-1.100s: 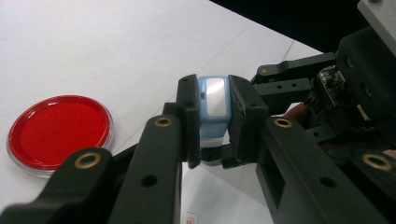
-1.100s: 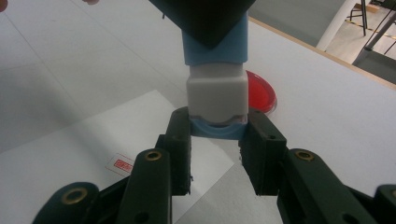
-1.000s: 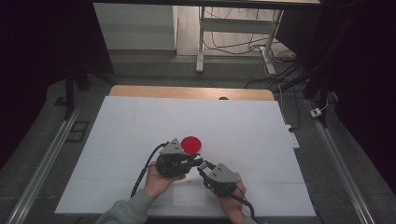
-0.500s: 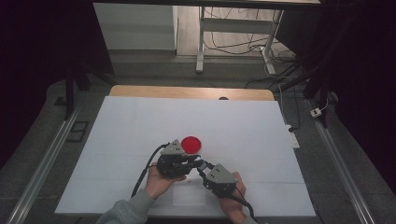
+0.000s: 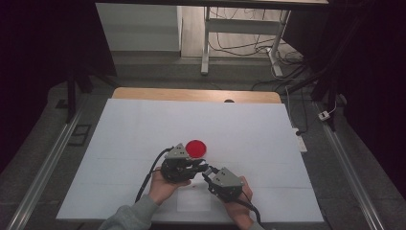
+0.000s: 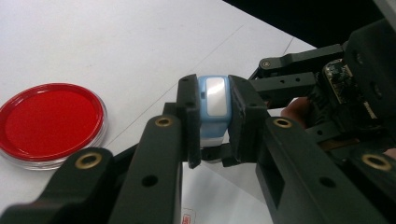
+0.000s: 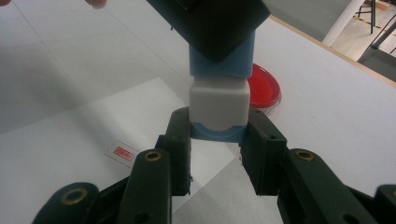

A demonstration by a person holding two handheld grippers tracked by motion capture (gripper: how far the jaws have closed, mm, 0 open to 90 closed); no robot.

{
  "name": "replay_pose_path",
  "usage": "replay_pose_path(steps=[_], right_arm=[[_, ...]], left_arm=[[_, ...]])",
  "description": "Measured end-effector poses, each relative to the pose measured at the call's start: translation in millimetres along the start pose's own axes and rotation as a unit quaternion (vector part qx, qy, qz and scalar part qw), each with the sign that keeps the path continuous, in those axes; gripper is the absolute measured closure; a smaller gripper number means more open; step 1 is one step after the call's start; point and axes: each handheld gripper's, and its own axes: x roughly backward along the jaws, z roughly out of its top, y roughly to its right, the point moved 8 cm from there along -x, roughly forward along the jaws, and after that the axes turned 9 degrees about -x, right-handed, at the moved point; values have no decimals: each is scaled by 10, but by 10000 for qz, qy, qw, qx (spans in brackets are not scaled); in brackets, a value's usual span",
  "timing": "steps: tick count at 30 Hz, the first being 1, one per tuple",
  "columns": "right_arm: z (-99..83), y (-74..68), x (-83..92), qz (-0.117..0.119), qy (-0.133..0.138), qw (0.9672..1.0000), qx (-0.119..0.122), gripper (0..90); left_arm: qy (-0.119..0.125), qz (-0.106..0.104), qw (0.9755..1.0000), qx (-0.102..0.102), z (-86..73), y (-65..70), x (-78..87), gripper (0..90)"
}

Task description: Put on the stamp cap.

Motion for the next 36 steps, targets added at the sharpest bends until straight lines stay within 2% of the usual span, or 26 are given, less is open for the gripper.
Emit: replay_pose_path(steps=[6, 11, 16, 25, 29, 36], right_arm=[[8, 13, 1, 98, 45, 9999, -80, 627], [10, 18, -1, 224, 18, 9996, -192, 566], [14, 45, 14, 355, 46, 9987, -370, 540], [3, 130, 62, 394, 73, 9980, -494, 512], [-23, 213, 125, 411, 38, 9974, -592, 498], [-92, 448, 252, 375, -15, 9959, -820, 492]], left_arm=[[30, 18, 10000, -56, 15, 4, 6, 758], [112, 61, 9999, -82, 47, -13, 45, 758], [192, 66, 9998, -80, 78, -35, 98, 758], [250, 26, 9997, -42, 103, -90, 177, 757], [278, -1, 9996, -51, 114, -111, 213, 757], [194, -27, 9998, -94, 89, -176, 243, 757]])
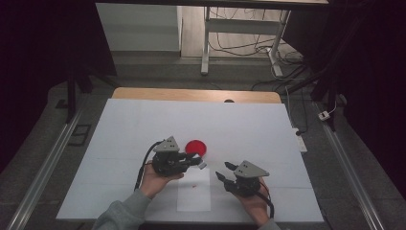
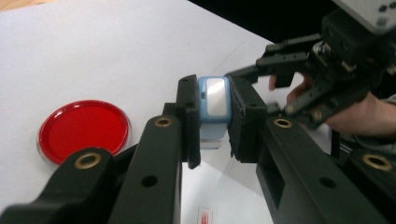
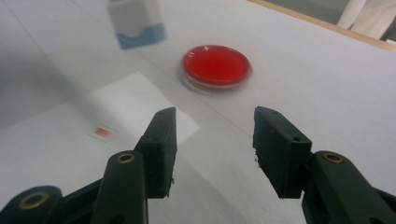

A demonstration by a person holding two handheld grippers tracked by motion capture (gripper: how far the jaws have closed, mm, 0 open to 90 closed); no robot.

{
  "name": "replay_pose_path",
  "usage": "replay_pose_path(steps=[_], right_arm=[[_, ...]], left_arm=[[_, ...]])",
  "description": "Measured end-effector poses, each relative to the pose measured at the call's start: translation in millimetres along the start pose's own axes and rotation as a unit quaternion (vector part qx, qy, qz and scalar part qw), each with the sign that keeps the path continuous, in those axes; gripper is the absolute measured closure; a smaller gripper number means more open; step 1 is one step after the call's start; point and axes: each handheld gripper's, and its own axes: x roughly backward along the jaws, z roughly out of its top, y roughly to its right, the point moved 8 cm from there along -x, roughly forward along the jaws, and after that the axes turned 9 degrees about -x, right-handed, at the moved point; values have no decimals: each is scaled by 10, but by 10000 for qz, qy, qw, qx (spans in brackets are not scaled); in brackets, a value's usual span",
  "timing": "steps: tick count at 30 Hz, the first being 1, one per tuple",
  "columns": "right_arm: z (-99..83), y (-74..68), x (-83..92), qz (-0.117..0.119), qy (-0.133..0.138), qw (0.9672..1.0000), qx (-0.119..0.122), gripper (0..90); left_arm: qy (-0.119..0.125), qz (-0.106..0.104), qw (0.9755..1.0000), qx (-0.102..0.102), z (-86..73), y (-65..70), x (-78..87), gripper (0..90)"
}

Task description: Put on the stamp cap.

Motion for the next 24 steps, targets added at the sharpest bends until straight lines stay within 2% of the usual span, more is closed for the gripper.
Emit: replay_pose_path(steps=[14, 24], right_arm=[[-140, 435, 320, -251, -135, 9993, -254, 480], [-219, 671, 590, -458, -25, 9979, -449, 480]], left_arm=[[-80, 52, 9999, -34, -20, -80, 167, 756], [-113, 39, 9999, -60, -35, -84, 271, 755]])
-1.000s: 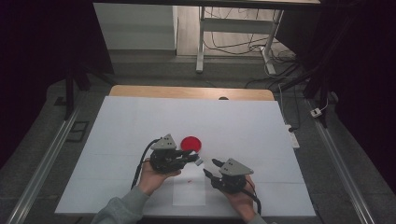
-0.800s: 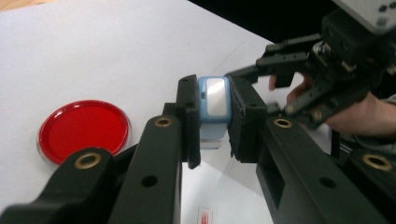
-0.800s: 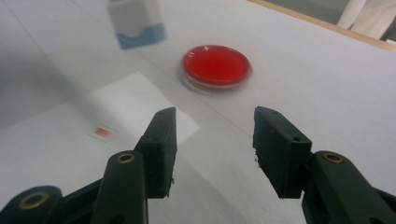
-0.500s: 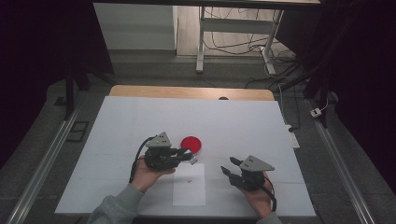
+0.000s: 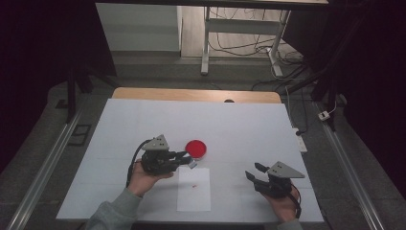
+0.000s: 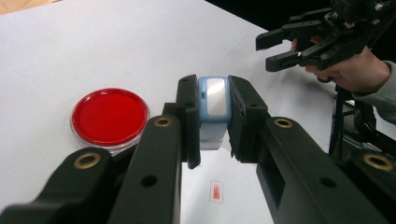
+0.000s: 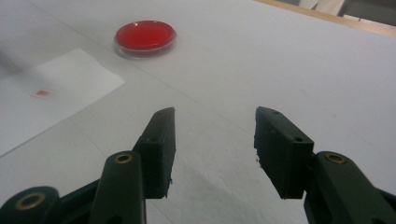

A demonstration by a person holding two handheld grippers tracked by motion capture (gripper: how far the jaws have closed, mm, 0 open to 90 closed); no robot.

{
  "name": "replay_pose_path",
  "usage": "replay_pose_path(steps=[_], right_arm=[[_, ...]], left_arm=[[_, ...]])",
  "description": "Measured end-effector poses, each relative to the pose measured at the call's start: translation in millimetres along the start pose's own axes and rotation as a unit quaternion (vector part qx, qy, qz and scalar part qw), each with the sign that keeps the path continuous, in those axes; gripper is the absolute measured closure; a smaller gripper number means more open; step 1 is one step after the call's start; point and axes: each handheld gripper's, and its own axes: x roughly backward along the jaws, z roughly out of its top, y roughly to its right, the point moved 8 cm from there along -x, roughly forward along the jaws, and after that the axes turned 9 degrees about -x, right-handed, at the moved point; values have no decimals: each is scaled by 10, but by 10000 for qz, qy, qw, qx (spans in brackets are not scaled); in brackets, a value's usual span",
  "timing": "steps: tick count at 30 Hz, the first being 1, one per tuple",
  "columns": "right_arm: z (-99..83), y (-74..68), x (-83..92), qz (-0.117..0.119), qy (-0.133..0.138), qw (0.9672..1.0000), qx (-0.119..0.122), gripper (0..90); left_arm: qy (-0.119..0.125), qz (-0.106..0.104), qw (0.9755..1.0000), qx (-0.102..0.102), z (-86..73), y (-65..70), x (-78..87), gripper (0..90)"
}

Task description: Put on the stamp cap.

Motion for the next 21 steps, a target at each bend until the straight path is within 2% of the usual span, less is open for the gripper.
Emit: replay_pose_path(steps=[6, 14, 19, 21], right_arm=[[-1, 92, 118, -74, 111, 9999, -63, 480], [-7, 127, 119, -117, 93, 9999, -20, 480], [-10, 105, 90, -97, 51, 9999, 42, 480], [-8, 97, 86, -90, 51, 9999, 54, 480]], left_arm=[[-18, 79, 10000, -11, -2, -21, 41, 753], [-34, 299, 9995, 34, -29, -115, 88, 753], [-77, 567, 9984, -32, -53, -172, 108, 753], [-74, 673, 9977, 6, -74, -223, 121, 753]])
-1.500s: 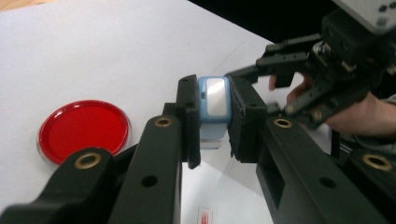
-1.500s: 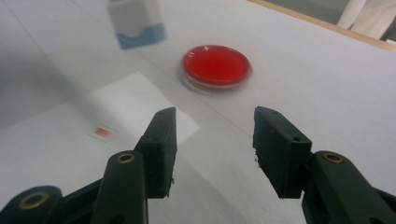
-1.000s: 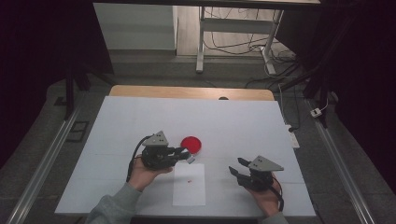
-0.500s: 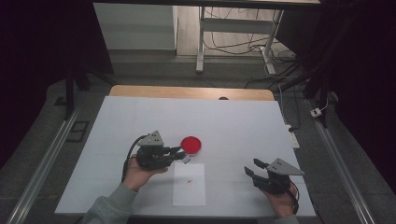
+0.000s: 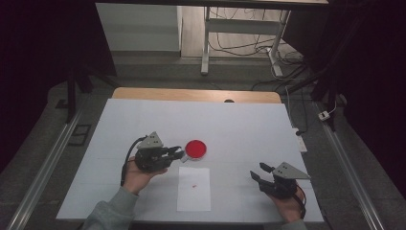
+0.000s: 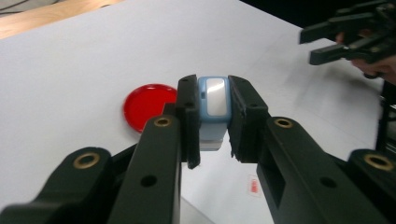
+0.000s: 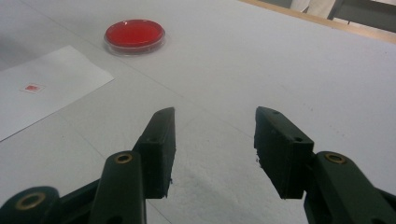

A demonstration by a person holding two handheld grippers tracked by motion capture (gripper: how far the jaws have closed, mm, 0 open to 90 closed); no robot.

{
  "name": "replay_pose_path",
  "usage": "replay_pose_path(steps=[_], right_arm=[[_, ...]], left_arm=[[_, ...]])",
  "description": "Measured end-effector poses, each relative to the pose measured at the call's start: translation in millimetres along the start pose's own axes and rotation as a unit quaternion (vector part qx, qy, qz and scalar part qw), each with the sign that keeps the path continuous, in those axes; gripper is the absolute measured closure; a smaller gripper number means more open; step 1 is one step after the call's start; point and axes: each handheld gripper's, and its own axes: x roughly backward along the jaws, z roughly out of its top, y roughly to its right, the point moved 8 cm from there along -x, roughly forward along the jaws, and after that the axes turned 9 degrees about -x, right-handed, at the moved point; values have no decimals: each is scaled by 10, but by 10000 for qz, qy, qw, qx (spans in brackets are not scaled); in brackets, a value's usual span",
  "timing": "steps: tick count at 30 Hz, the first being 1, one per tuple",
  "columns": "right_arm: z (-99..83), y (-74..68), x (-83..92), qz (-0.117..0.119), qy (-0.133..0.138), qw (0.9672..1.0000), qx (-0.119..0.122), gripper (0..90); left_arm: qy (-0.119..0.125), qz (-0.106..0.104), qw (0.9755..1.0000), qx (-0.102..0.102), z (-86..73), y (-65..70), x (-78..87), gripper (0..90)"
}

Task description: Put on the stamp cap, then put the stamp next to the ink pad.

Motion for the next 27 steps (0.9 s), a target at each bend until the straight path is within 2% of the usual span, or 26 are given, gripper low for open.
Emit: replay_pose_path(steps=[10, 15, 27], right_arm=[[3, -4, -22, -5, -19, 10000, 37, 483], [-4, -13, -33, -1, -44, 10000, 53, 483], [-14, 1, -41, -34, -69, 9999, 71, 482]], left_arm=[[-27, 172, 9998, 112, -59, -116, 5, 753], [-46, 298, 9993, 203, -75, -203, -50, 753], [-208, 491, 9984, 203, -116, -342, -158, 753]])
